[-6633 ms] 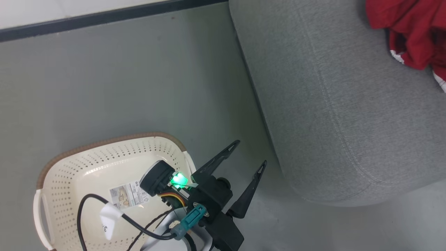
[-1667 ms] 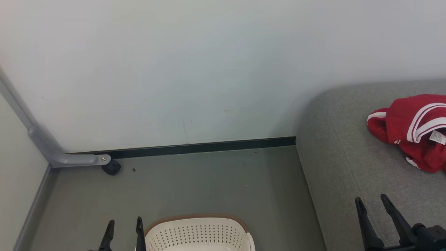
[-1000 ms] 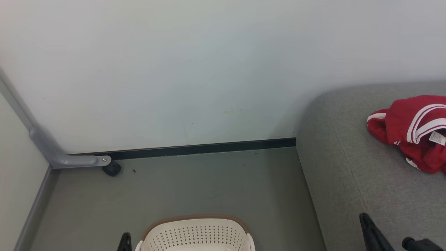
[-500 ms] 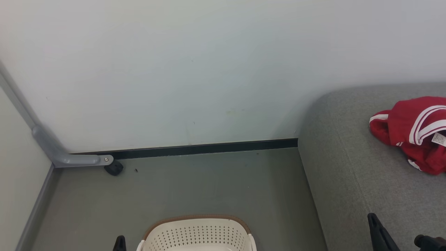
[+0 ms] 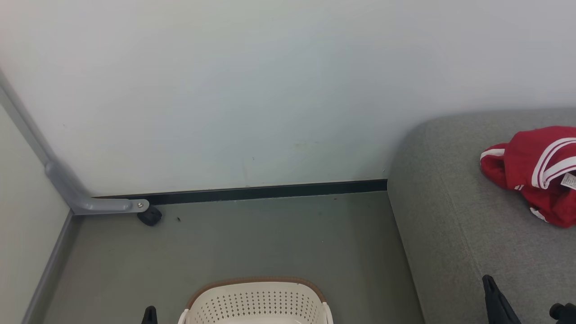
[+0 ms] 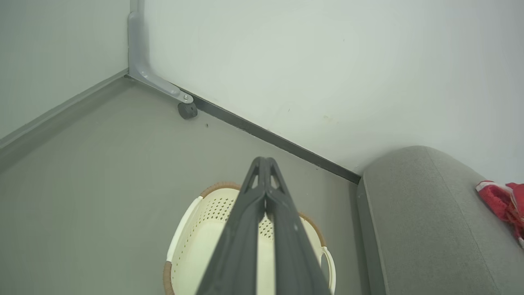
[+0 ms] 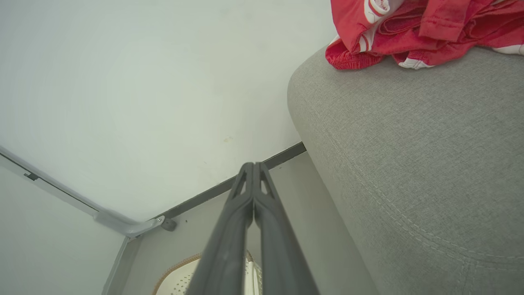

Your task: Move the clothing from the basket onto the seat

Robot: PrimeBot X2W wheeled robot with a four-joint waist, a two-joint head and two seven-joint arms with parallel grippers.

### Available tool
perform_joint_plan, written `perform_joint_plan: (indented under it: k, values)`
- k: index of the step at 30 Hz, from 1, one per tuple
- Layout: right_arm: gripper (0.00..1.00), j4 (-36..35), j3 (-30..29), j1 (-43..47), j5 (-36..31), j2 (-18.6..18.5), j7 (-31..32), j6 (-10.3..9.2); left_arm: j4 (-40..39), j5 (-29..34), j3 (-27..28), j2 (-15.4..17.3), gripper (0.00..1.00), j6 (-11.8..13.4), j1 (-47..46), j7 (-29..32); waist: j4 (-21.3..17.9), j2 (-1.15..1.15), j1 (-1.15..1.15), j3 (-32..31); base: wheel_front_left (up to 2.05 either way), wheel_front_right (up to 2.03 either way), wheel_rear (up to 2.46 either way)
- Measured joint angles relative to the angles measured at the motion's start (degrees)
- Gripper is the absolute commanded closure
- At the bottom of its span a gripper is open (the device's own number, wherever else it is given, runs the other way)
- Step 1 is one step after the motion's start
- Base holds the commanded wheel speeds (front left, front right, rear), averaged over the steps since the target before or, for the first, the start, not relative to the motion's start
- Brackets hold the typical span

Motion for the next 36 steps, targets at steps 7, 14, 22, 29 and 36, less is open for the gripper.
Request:
perform_joint_plan:
  k: [7, 14, 22, 29, 36]
  values:
    - [1.00, 0.4, -1.6, -0.4, 4.9, 1.1, 1.2, 0.64, 0.0, -5.7, 0.8, -0.1, 1.00, -0.9, -0.3, 1.5, 0.2, 0.00, 0.00, 0.0, 0.00, 0.00, 0.00]
    - [1.00, 0.9, -3.5, -1.1, 10.4, 2.2, 2.9, 1.38, -0.1, -11.9, 2.0, -0.3, 1.00, -2.2, -1.2, 3.1, 0.5, 0.00, 0.00, 0.0, 0.00, 0.00, 0.00]
    - [1.00, 1.4, -5.1, -1.4, 15.2, 3.2, 4.1, 1.72, -0.1, -17.1, 2.9, -0.3, 1.00, -3.2, -1.3, 4.4, 0.7, 0.00, 0.00, 0.0, 0.00, 0.00, 0.00]
    - [1.00, 1.7, -6.6, -2.4, 20.0, 4.2, 5.6, 2.38, -0.2, -22.7, 3.9, -0.3, 1.00, -4.2, -2.4, 5.6, 0.9, 0.00, 0.00, 0.0, 0.00, 0.00, 0.00]
    - [1.00, 1.9, -8.3, -2.4, 24.9, 5.2, 6.6, 2.89, -0.3, -27.8, 4.7, -0.4, 1.00, -5.3, -2.4, 7.2, 1.1, 0.00, 0.00, -0.1, 0.00, 0.00, 0.00]
